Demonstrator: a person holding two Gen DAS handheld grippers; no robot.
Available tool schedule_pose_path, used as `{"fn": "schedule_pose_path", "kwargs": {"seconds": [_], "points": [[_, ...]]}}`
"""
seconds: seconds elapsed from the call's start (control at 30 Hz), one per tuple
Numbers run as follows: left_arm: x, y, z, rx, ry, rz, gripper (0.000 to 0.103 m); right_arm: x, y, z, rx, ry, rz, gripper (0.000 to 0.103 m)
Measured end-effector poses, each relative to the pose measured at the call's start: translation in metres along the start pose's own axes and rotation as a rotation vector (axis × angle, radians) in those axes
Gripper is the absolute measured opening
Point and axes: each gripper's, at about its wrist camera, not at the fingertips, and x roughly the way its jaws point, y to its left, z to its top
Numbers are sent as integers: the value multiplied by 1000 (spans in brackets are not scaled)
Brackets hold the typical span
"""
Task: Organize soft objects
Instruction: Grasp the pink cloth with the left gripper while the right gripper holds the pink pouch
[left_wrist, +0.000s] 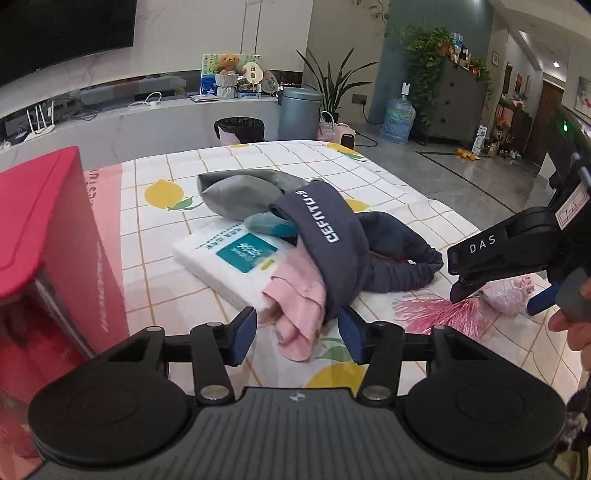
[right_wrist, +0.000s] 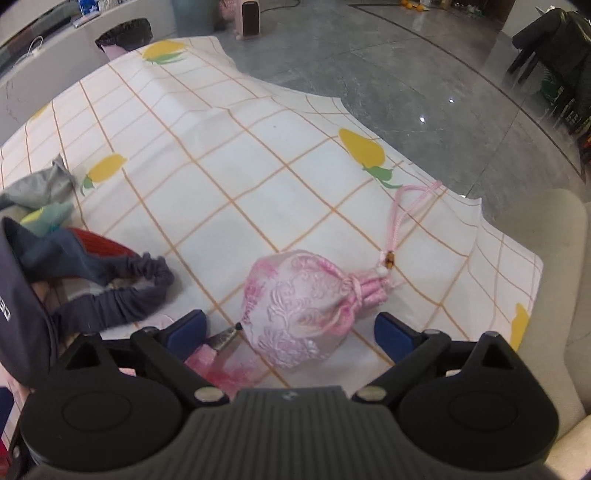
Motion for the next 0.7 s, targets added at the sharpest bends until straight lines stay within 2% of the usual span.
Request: {"fn": "schedule_pose_path", "kwargs": {"seconds": [0.07, 0.1, 0.13, 0.17, 0.2, 0.33, 0.43, 0.6, 0.7], "points": [[0, 2, 1, 5, 10, -6, 56, 0, -2, -1, 13, -11, 12, 92], [0, 2, 1, 5, 13, -5, 56, -2, -2, -1, 12, -18, 28, 82], [0, 1, 1, 5, 14, 1, 56, -6, -1, -1, 8, -27, 38, 67], [1, 1, 1, 6, 12, 7, 55, -10, -1, -1, 5, -40, 43, 58], [1, 0, 1, 7, 10, 14, 53, -12, -3, -1, 11, -41, 53, 56], [1, 2, -1, -13, -2, 27, 50, -19, -13, -1, 53, -37, 109, 52], [4, 1, -1, -7, -1, 48, 43, -31, -14, 0, 42, -71, 138, 52], [10, -3, 2, -35, 0, 45, 22, -45, -12, 0, 30, -107, 179, 52], [14, -7, 3, -43, -1, 40, 16, -42, -12, 0, 24, -98, 163, 52]]}}
